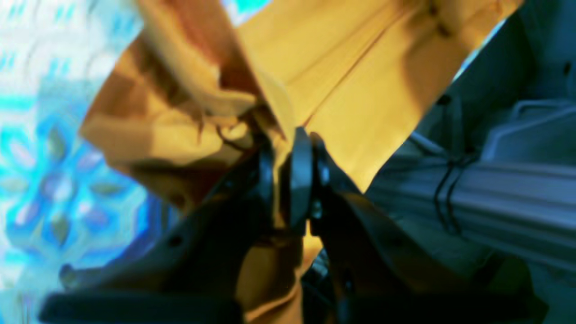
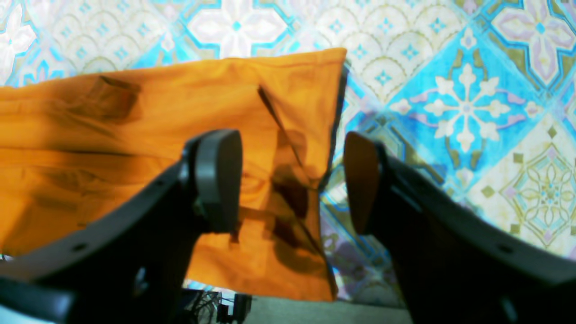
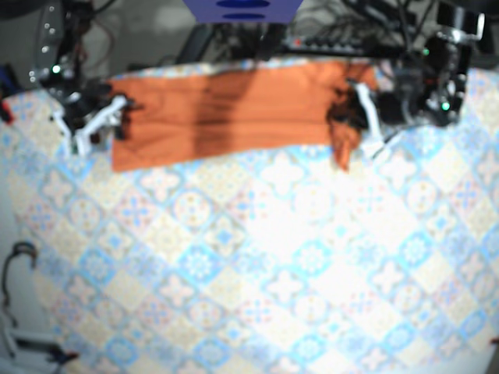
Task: Fold the T-shirt properly
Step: 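Grasp the strip with the left gripper and fold its end toward the right gripper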
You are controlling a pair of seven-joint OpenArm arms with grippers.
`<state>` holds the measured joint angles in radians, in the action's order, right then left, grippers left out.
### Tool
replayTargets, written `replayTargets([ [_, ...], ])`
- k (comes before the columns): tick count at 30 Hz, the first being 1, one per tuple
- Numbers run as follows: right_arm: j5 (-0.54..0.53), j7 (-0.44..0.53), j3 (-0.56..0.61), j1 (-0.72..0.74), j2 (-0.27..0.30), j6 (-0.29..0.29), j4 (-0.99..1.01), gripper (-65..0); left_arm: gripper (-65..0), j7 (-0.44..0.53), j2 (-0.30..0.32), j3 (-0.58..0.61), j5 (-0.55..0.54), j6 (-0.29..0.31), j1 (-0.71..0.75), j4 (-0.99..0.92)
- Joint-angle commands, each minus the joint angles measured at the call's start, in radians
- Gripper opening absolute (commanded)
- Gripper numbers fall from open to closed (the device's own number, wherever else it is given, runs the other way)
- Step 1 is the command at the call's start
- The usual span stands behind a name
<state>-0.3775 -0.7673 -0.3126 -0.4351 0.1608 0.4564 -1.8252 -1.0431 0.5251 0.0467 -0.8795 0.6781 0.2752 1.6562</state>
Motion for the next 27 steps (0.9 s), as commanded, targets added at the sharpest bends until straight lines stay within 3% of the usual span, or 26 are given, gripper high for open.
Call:
replayTargets([
  [1, -0.011, 0.021, -0.006, 0.002, 0.009, 0.002, -0.014, -29.9, -65.0, 0.013, 0.013, 0.012, -0.020, 0.007, -0.023, 0.016],
  [18, -0.011, 0.022, -0.006, 0.002, 0.009, 0.002, -0.014, -30.0, -65.0, -0.041, -0.027, 0.336, -0.020, 0.002, -0.265, -0.043],
  [27, -0.011, 0.024, -0.006, 0.003, 0.009, 0.002, -0.009, -30.0, -65.0, -0.047, -0.059, 0.430, -0.013, 0.002, -0.320, -0.054],
])
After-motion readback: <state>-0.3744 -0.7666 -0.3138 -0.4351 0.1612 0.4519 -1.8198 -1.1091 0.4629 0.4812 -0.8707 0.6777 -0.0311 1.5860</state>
